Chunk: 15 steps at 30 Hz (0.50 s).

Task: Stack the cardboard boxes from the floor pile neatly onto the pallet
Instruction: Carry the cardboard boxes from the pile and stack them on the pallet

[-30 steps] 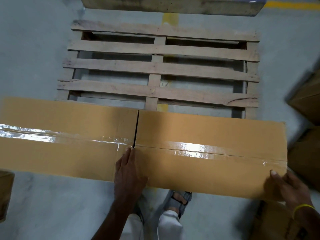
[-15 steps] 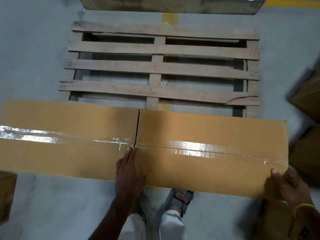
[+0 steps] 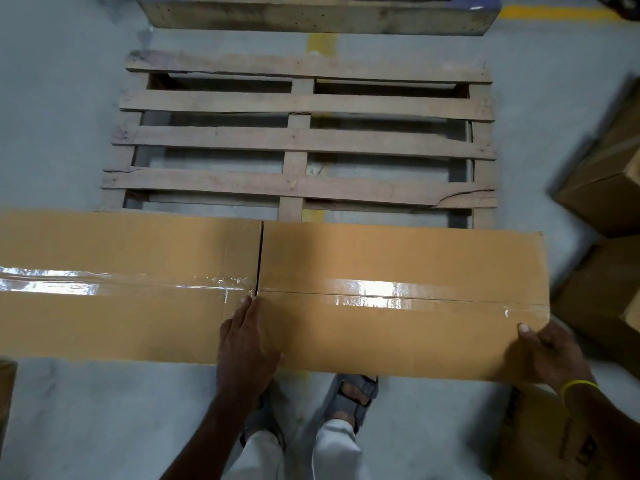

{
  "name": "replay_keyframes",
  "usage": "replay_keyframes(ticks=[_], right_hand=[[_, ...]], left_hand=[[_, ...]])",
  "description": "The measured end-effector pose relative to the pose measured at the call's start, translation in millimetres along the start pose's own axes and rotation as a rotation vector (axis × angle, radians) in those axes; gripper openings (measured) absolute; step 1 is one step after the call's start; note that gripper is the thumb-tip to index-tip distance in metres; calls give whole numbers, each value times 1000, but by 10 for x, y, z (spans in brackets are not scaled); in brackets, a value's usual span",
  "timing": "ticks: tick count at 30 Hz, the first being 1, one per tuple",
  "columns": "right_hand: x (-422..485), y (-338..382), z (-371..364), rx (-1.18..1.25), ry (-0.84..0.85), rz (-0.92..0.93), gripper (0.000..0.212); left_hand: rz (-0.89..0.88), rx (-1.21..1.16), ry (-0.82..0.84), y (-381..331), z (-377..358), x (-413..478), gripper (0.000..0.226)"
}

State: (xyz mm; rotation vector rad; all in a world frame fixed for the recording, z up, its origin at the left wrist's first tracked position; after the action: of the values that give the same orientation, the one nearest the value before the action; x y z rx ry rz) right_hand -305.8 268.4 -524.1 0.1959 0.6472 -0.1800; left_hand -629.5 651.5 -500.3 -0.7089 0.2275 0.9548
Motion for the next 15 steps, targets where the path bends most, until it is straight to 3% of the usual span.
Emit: replay_keyframes(ticks=[4,8,12,15], right_hand=[[115,-65,-38,-26,-8,-13,76],[-159,227,-12,-16,-56,-9,57],[-321,286,-120,78,-148,-12,34],[-399,321,-247,146,-205,20,46]], left_hand=[[-17,-19,20,6,55,-2,122],[-26,-66,72,98,142,-5,126],[-9,-167,76,187,261,-60,114],[38,-230,39,275,328,-116,104]])
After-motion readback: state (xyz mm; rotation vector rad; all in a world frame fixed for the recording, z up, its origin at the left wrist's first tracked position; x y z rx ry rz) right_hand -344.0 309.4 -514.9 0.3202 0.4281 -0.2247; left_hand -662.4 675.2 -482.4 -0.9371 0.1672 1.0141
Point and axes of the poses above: each hand's wrist, its own x-axis towards the middle knuckle, its own z-axis out of the back of the hand, y = z × x, the point moved 2 cm from there along x, towards the middle knuckle, and after that the axes turned 8 degrees about -x, right-handed, at the moved point
